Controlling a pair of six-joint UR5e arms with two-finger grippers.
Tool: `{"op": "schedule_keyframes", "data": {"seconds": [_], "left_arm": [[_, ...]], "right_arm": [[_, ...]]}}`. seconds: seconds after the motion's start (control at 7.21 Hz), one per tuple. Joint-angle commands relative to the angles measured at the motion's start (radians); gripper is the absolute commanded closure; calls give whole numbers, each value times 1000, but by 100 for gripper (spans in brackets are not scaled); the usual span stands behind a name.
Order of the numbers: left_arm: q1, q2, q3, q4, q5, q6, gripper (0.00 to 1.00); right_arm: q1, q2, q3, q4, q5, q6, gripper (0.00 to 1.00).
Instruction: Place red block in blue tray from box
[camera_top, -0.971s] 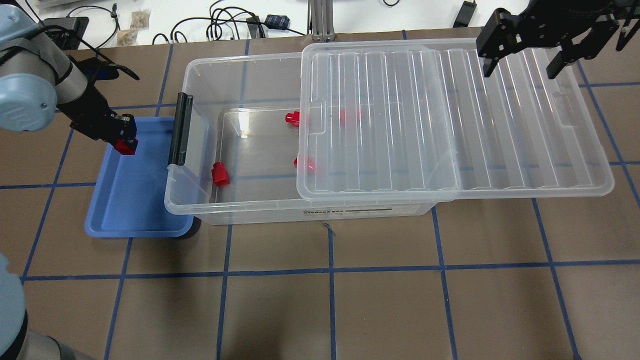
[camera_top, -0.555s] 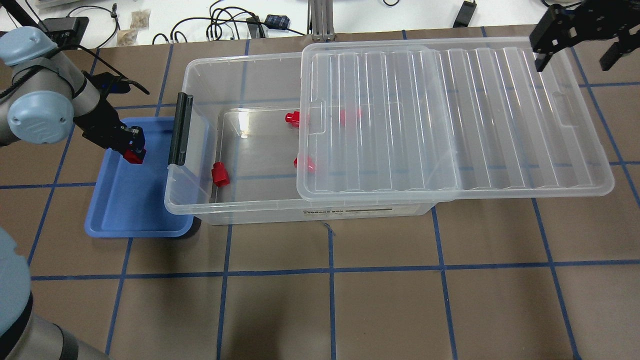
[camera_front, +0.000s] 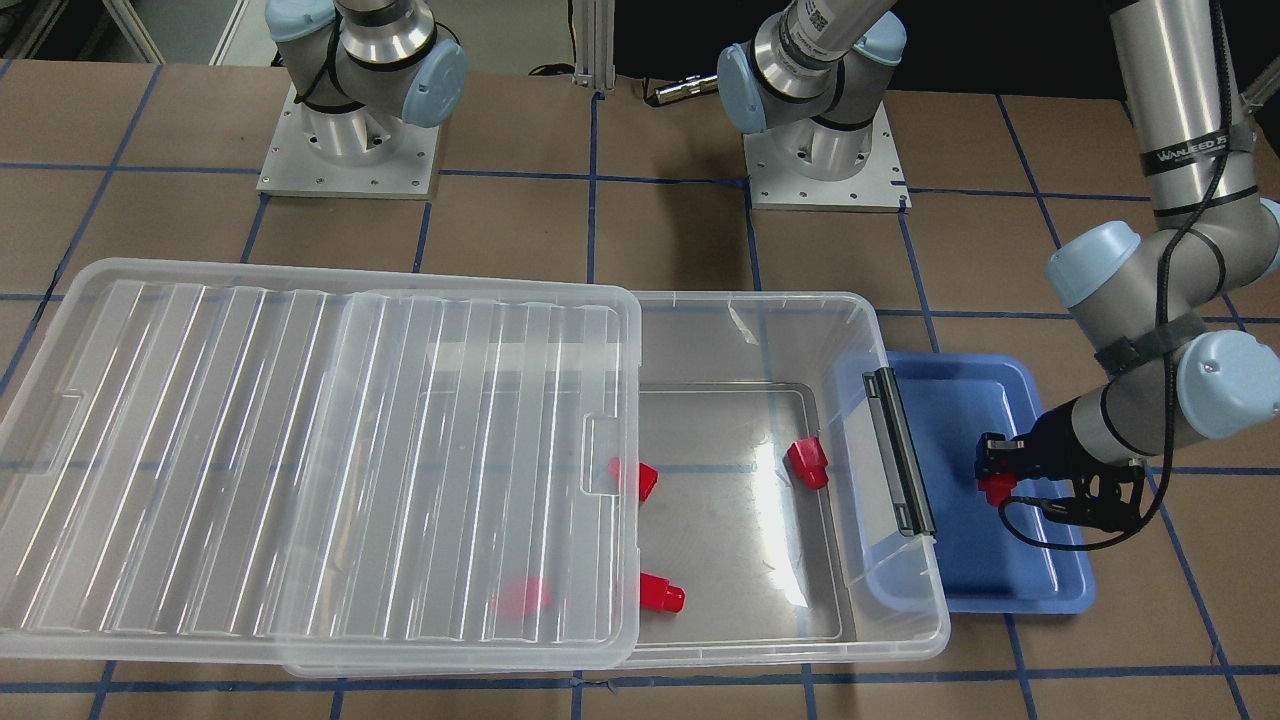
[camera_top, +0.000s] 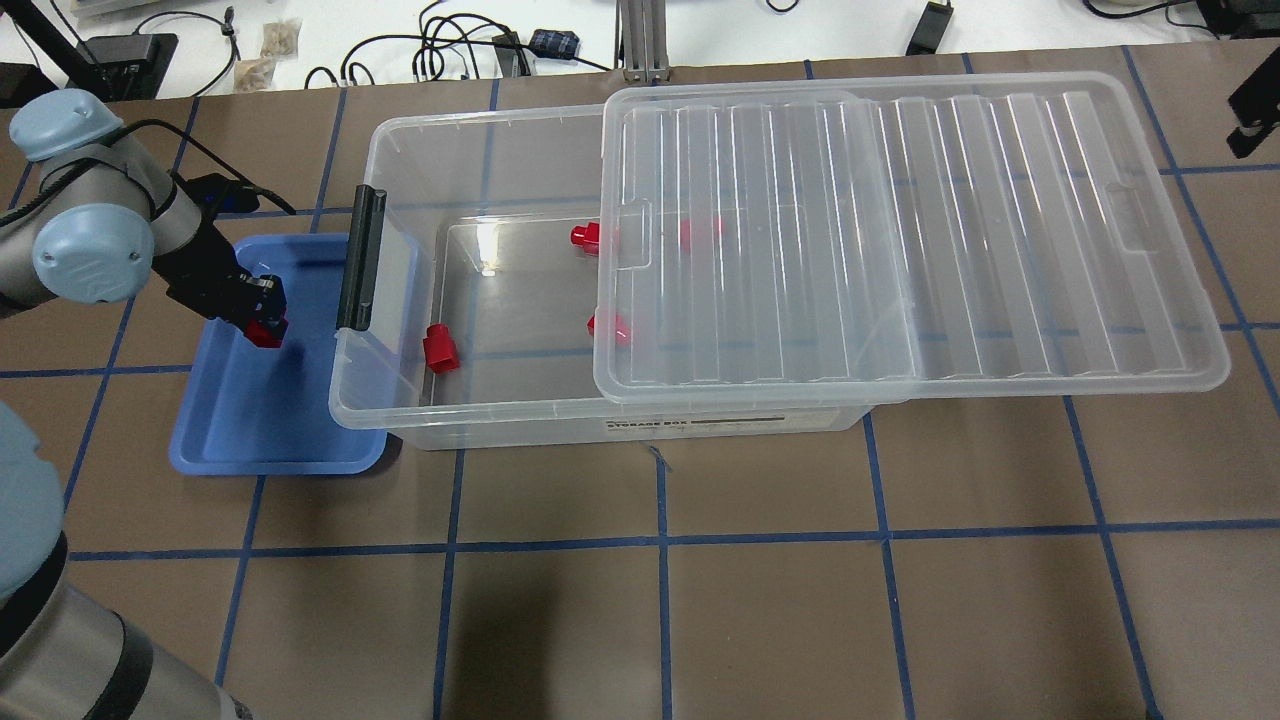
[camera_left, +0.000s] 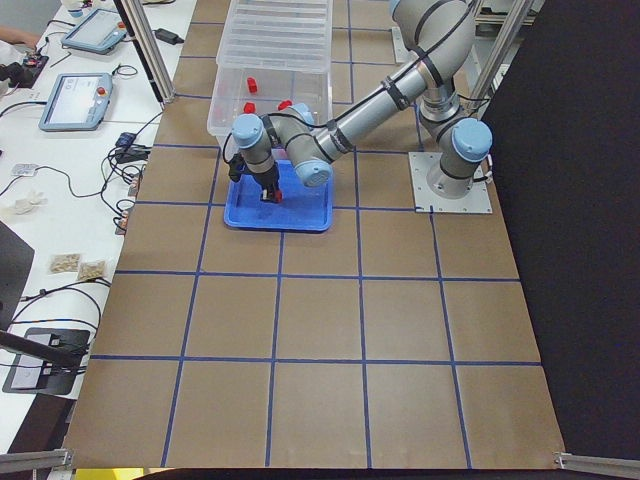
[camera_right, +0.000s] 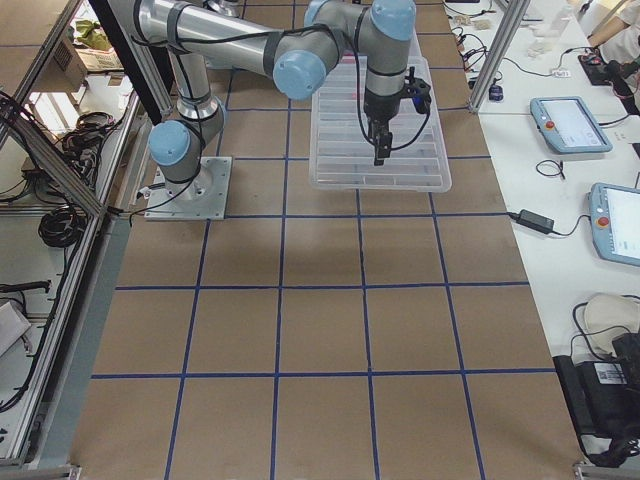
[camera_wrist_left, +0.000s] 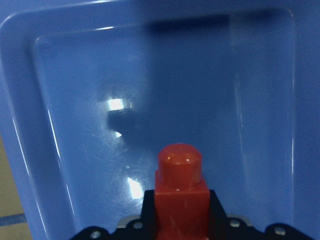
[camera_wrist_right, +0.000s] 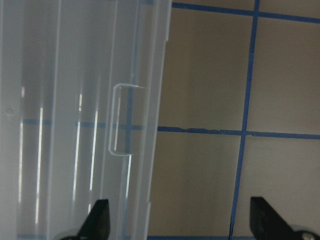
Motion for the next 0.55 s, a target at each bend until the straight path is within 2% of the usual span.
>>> {"op": "schedule_keyframes", "data": {"seconds": [0.0,0.28,0.42], "left_arm": [[9,-13,-6,0,-7,-9,100],[7,-14,-6,0,-13,-8,100],[7,-17,-6,2,-15,-6,96]], "right_arm": [[-43,116,7,-103,-3,-41,2],[-46,191,15,-116,7,-49,4],[-46,202,15,-113,12,-43,4]]}}
